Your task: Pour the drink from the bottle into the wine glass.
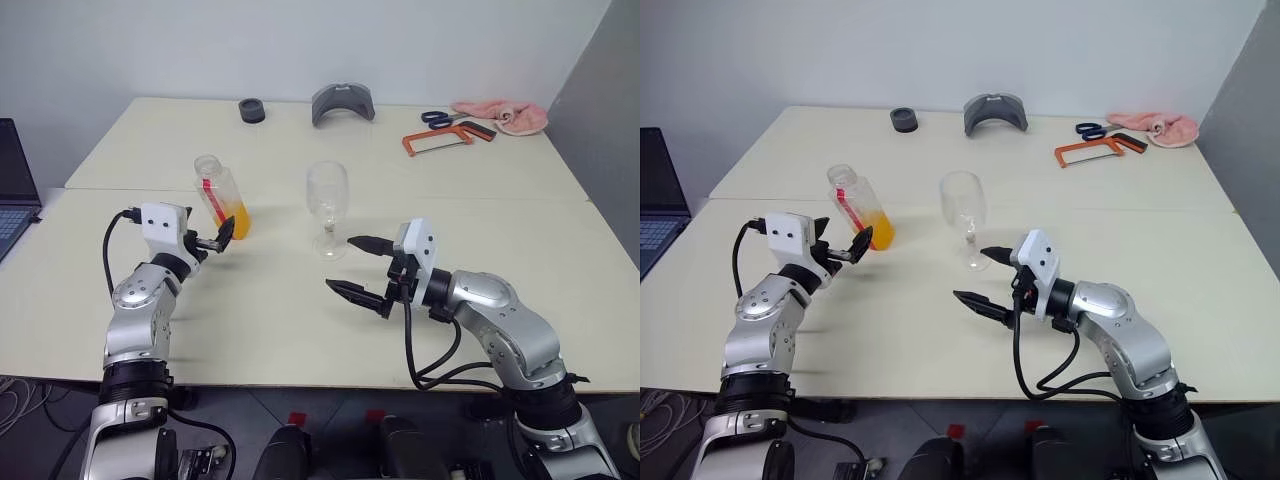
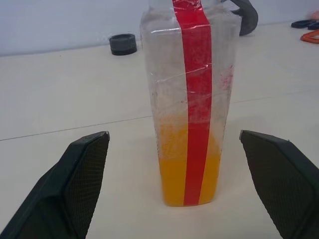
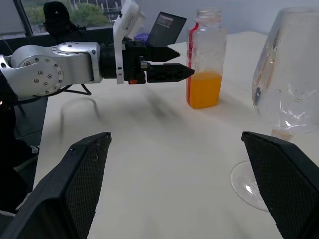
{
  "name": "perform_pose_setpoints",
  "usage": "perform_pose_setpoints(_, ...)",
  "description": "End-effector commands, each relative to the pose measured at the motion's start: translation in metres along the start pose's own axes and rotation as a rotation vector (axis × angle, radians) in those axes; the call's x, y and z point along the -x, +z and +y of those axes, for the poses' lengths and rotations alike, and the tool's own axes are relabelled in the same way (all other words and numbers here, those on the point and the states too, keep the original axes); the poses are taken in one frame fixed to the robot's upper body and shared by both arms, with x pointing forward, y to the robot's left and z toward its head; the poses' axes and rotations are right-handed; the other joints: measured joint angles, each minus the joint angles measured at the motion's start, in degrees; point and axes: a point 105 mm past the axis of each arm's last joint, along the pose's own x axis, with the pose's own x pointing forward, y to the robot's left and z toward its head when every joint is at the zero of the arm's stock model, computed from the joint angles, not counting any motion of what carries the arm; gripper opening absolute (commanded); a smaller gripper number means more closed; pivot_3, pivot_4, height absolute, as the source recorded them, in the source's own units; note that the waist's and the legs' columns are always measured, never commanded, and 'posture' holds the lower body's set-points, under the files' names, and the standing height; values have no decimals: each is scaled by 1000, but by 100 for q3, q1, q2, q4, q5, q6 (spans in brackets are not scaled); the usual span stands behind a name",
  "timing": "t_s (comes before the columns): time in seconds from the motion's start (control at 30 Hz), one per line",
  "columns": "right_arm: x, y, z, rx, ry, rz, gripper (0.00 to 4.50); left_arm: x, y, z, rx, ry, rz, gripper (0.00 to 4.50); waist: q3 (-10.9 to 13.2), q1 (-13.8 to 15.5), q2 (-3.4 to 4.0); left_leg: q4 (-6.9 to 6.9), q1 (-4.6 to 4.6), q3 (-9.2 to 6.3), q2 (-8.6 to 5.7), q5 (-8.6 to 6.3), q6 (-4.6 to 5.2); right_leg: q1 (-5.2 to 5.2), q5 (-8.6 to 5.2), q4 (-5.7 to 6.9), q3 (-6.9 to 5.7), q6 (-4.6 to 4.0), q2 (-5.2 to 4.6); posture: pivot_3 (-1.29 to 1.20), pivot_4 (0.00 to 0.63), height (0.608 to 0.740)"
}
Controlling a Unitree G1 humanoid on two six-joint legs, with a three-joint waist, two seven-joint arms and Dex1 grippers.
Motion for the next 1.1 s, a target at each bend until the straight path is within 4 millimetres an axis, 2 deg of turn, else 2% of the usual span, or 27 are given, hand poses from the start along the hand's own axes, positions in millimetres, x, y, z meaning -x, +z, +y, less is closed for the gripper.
perform_pose_setpoints(0.03, 0, 17, 4, 38, 13, -47, 4473, -10, 17, -1, -25, -4, -57, 4500, 0, 4, -1, 0, -1, -1, -1, 0, 0, 0, 0, -1, -2, 0, 0, 0, 150, 740)
perform_pose_setpoints(0.4, -1, 20, 5, 53, 16, -55, 4473, -35, 29, -1, -29, -38, -72, 4500, -1, 10, -2, 1, -2, 2, -6, 0, 0, -3, 0, -1, -2, 0, 3, 0, 150, 740)
perform_pose_setpoints(0.53, -1, 28, 7, 66, 29, -95, 4500, -38, 28, 0, -21, -49, -65, 3592, -1, 10, -2, 2, -4, 1, -7, 0, 0, -2, 0, 0, -2, 0, 3, 0, 150, 740)
perform_pose_setpoints(0.7, 0, 30, 8, 75, 39, -107, 4500, -41, 27, 0, -15, -52, -60, 1966, -1, 10, -3, 2, -4, 0, -7, 0, 0, -3, 0, 0, -3, 0, 3, 0, 150, 740)
perform_pose_setpoints(0.73, 0, 30, 8, 76, 39, -107, 4500, -41, 27, 0, -15, -54, -60, 1791, -1, 11, -3, 2, -4, -1, -6, 0, 0, -3, 0, 0, -3, 0, 3, 0, 150, 740)
perform_pose_setpoints(0.9, 0, 31, 8, 85, 33, -107, 4500, -43, 32, -4, -25, -71, -82, 1689, -1, 12, -3, 2, -4, -1, -6, 0, 0, -3, 0, 0, -3, 0, 3, 0, 150, 740)
perform_pose_setpoints(1.0, 2, 34, 6, 90, 18, -114, 4500, -44, 49, -17, -103, -119, -128, 1689, -1, 16, -3, 2, -6, -3, -6, 0, 0, -3, 0, 0, -4, 0, 3, 0, 150, 740)
perform_pose_setpoints(1.1, 7, 39, 1, 84, -14, -129, 4500, -46, 73, -37, -212, -184, -188, 1689, 1, 27, -5, 8, -19, -15, -5, 1, -1, -8, 0, -1, -11, 0, 2, 0, 150, 740)
